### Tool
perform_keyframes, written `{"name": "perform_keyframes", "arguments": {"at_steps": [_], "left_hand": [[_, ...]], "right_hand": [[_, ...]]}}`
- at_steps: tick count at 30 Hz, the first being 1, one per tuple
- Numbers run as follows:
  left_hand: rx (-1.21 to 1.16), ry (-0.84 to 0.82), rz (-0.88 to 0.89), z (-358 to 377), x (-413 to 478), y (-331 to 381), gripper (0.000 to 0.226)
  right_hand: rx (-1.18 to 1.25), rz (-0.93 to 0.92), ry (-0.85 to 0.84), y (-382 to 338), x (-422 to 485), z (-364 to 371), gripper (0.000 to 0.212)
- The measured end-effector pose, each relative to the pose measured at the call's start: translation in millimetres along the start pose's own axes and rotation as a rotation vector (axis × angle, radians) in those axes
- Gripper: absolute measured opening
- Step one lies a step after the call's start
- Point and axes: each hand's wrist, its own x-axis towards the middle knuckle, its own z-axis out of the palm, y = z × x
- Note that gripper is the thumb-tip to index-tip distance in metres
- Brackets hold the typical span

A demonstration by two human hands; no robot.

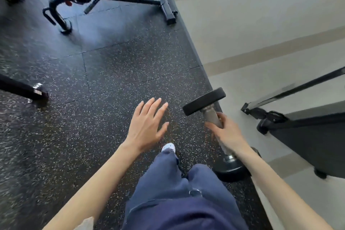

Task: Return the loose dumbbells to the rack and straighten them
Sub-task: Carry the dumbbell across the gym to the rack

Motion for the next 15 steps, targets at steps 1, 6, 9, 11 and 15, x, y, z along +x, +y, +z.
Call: {"name": "perform_keyframes", "arguments": {"at_steps": [1, 6, 9, 11, 15], "left_hand": [[-0.003, 0.009, -0.013, -1, 4, -5, 0.059], [-0.025, 0.042, -0.063, 0, 26, -18, 0.057], [-0.028, 0.032, -0.09, 0, 47, -19, 0.058], [-0.036, 0.028, -0.107, 1, 65, -20, 0.058], [-0.05, 0.042, -0.128, -2, 123, -20, 0.056]], "right_hand": [[0.012, 0.0, -0.007, -7, 9, 0, 0.02], [-0.006, 0.005, -0.035, -27, 50, -2, 0.017], [-0.01, 0.003, -0.035, -33, 75, -6, 0.019], [0.0, 0.016, -0.059, -37, 94, -12, 0.02], [-0.016, 0.032, -0.107, -49, 144, -38, 0.017]]}}
